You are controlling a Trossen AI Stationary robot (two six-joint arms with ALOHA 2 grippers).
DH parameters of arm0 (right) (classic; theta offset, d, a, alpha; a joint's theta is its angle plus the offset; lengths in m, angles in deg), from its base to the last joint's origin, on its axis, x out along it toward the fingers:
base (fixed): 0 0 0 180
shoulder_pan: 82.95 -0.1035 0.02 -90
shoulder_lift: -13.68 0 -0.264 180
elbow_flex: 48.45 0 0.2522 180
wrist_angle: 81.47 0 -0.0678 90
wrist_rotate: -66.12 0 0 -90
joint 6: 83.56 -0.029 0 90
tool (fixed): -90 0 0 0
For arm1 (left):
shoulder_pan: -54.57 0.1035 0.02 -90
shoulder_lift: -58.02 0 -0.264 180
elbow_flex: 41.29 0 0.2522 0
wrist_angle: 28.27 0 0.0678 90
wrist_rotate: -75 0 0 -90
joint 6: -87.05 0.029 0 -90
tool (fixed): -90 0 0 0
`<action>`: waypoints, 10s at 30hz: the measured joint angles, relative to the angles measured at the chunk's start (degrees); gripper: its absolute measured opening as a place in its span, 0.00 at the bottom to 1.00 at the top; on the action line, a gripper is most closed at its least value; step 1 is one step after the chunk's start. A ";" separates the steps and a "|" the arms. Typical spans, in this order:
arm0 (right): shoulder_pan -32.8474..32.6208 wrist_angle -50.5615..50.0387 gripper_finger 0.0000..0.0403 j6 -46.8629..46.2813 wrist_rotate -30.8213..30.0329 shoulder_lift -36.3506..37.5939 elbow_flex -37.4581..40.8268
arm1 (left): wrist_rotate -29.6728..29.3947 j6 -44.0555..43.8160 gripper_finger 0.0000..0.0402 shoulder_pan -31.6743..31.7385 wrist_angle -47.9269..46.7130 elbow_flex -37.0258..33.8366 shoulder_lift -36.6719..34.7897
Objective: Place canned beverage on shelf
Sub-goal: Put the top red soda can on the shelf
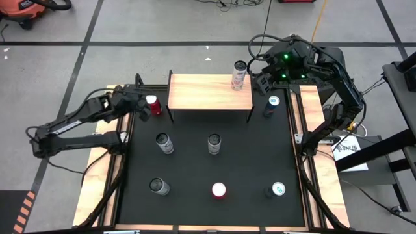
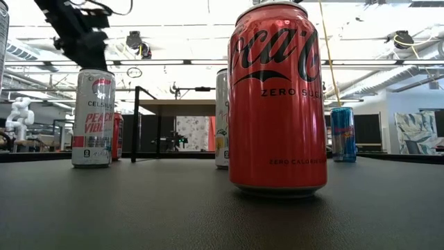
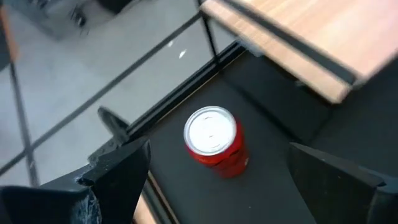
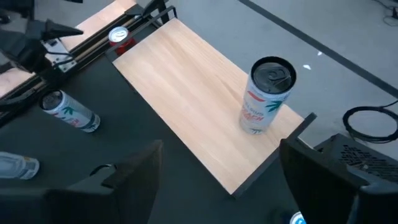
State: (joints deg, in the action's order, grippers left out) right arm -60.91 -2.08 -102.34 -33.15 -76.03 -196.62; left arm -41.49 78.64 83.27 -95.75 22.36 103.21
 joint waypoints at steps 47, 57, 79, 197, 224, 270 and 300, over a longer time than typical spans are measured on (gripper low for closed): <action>-0.02 -0.02 0.75 1.06 0.31 0.00 0.02 | 24.64 7.26 0.95 22.50 9.46 0.02 30.62; -0.02 -0.02 0.75 1.06 0.30 0.00 0.02 | 24.53 7.83 0.89 22.50 8.86 0.02 30.64; -0.02 -0.01 0.75 1.06 0.30 -0.02 0.03 | 24.68 8.93 0.84 22.50 4.22 -0.07 30.66; -0.02 -1.75 0.75 3.45 -0.16 -3.76 0.04 | 26.30 -3.36 0.69 16.84 -20.78 58.25 46.99; -0.02 -1.77 0.75 3.18 -0.16 -3.76 0.04 | 24.98 -7.71 0.70 12.79 -18.62 58.27 52.89; -0.02 -2.90 0.75 3.01 0.06 -3.76 0.04 | 20.43 -7.84 0.70 14.04 -19.66 58.27 56.10; -0.03 -2.89 0.75 2.33 0.13 -3.74 0.02 | 26.79 -6.29 0.75 13.96 -15.92 58.25 56.10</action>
State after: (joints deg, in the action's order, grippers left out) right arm -60.94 -4.96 -100.01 -33.02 -79.77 -196.59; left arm -14.70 72.35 97.23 -111.67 80.61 159.31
